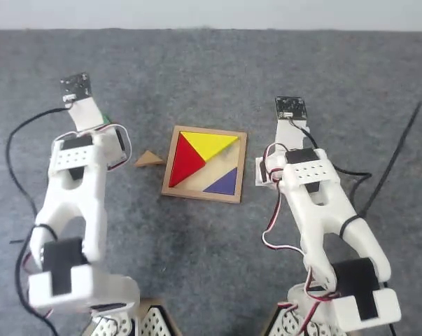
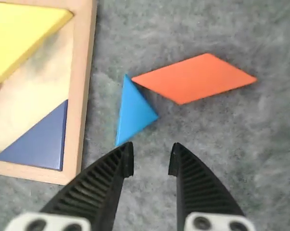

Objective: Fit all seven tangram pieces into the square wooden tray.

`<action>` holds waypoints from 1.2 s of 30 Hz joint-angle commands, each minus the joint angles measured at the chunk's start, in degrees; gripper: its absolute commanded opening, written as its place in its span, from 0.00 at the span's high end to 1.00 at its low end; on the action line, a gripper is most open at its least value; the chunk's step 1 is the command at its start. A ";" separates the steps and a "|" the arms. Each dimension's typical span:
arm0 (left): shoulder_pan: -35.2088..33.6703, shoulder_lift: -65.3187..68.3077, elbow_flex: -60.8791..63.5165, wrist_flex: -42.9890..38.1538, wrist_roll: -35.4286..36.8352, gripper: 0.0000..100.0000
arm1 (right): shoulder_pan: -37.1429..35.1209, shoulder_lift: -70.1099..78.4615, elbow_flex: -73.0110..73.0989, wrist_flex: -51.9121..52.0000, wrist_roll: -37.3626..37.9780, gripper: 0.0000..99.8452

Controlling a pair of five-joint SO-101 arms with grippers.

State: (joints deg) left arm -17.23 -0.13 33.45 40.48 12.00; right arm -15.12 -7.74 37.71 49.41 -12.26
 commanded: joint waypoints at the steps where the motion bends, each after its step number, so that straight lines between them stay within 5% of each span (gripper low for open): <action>1: 0.62 -8.00 3.47 -4.57 -0.79 0.98 | -1.10 -2.68 -0.70 -1.01 -1.32 0.80; 7: 1.58 -10.81 6.29 -6.15 -0.88 0.98 | -3.03 -2.68 -1.23 -4.62 -3.87 0.81; 11: 1.58 -10.81 6.29 -6.24 -0.88 0.98 | -0.84 -2.33 -5.19 -2.24 2.64 0.81; 21: 1.58 -10.81 6.29 -6.24 -0.88 0.98 | 6.99 19.12 -26.37 5.76 40.09 0.81; 27: 1.58 -10.81 6.37 -6.24 -0.88 0.98 | 6.20 24.92 -35.25 12.62 72.44 0.82; 36: 1.67 -10.81 6.29 -6.33 -0.97 0.98 | 7.25 25.19 -34.64 17.19 89.41 0.82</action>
State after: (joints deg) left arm -16.00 -7.69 40.31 35.47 11.38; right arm -9.05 18.46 5.54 62.42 70.64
